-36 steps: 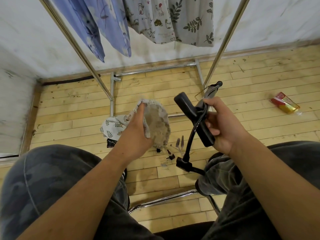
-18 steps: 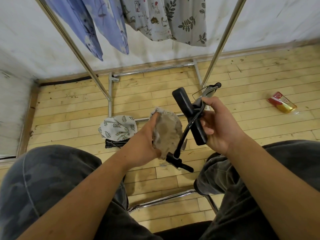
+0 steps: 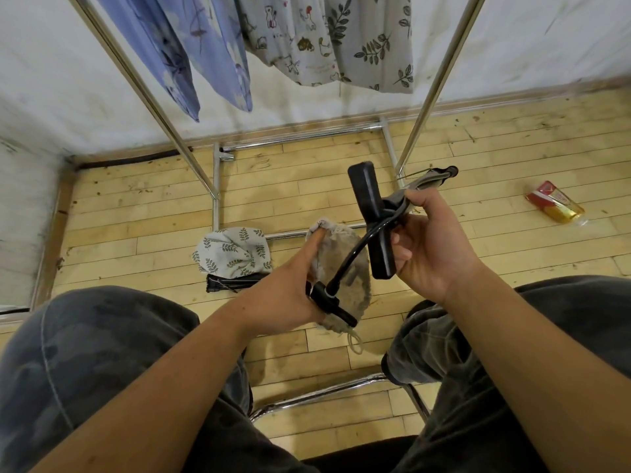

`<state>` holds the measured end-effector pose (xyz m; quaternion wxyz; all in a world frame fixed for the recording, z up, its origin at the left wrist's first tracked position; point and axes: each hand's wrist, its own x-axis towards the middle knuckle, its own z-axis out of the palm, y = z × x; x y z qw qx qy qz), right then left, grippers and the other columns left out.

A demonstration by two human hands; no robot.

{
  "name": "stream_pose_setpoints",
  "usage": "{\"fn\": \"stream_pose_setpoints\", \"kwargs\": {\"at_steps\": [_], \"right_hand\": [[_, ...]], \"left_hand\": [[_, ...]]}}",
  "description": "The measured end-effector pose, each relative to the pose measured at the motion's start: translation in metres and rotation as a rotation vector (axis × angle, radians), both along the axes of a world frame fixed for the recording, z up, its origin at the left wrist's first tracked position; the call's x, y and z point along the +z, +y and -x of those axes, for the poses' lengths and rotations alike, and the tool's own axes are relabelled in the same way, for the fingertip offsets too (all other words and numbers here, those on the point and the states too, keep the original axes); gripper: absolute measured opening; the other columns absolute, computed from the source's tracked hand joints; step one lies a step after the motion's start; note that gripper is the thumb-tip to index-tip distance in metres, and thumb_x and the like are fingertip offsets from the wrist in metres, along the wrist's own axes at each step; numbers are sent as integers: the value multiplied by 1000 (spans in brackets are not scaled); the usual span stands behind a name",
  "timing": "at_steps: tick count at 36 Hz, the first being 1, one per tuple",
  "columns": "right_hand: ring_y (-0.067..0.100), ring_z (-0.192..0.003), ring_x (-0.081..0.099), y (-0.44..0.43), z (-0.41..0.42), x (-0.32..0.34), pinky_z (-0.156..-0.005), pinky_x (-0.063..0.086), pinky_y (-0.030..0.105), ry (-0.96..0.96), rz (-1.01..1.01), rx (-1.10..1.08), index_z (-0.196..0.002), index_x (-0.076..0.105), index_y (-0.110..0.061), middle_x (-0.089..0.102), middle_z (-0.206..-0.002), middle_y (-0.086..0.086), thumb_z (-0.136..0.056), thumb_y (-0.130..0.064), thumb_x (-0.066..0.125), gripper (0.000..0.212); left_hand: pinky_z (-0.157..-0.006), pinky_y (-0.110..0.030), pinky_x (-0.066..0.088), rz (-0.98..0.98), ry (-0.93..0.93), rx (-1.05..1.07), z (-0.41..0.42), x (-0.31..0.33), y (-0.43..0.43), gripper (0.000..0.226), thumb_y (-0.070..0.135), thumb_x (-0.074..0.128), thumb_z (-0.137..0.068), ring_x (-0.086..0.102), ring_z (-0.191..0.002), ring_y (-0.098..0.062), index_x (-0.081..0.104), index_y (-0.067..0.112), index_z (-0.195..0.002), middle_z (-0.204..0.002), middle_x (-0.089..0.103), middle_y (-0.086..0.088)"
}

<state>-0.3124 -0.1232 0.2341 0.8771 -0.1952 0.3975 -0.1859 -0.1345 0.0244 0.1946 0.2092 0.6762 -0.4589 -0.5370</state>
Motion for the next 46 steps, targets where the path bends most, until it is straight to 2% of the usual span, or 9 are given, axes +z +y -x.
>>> {"fn": "stream_pose_setpoints", "kwargs": {"at_steps": [4,9,19,25,28,30,37,41,46], "right_hand": [[11,-59,45,1,-2,3,-40,38,17,17,72,-28,-108,58,-7,59,-83,6,-101,-33,49,28],[12,-62,50,0,-2,3,-52,48,21,30,105,-82,-109,58,-7,63,-87,6,-100,-31,50,26],[16,-68,49,-1,-1,-2,-60,48,29,105,206,-143,-106,57,-8,58,-102,12,-100,-27,50,21],[16,-66,48,-2,-1,-2,-57,46,30,165,247,-178,-96,58,-10,59,-102,13,-101,-25,48,18],[17,-67,48,-3,-1,-3,-55,45,30,200,261,-184,-97,55,-10,57,-102,14,-101,-25,48,16],[17,-67,49,-3,0,-4,-56,46,31,208,263,-190,-101,55,-10,56,-102,14,-101,-24,49,16],[19,-66,57,0,-2,-5,-65,56,34,128,188,-148,-112,58,-4,56,-103,14,-101,-22,52,22],[19,-66,58,-1,-2,-3,-65,57,33,49,146,-127,-112,55,-5,60,-95,12,-101,-22,51,21],[20,-72,63,3,-4,-4,-69,60,31,61,147,-70,-112,61,-4,68,-93,10,-103,-23,53,22]], "left_hand": [[-90,1,42,2,18,-6,0,0,0,133,30,91,-77,52,-116,23,-12,55,-156,-140,55,30],[-103,-24,53,-19,55,12,1,2,0,127,22,86,-81,61,-116,10,-10,58,-155,-142,55,26],[-82,-4,49,-54,16,27,-1,3,-1,124,15,82,-83,62,-99,19,-10,51,-159,-132,56,24],[-65,-8,49,-63,-19,67,1,5,-3,120,9,76,-86,66,-74,10,-9,48,-160,-139,53,14],[-54,-17,49,-88,-54,103,0,6,-2,119,10,76,-85,54,-53,-2,-9,52,-158,-116,64,0],[-56,-22,50,-89,-55,111,0,8,-2,119,11,76,-85,51,-55,-4,-9,52,-158,-121,64,-14],[-69,-36,59,-70,-26,117,0,9,-4,119,17,78,-83,68,-74,-18,-7,53,-158,-122,64,-2],[-73,-4,50,-83,-14,92,0,9,-3,121,25,82,-84,62,-94,18,-8,48,-160,-124,59,26],[-72,4,43,-83,30,89,2,14,-3,119,20,81,-86,53,-91,32,-8,47,-160,-125,52,36]]}}
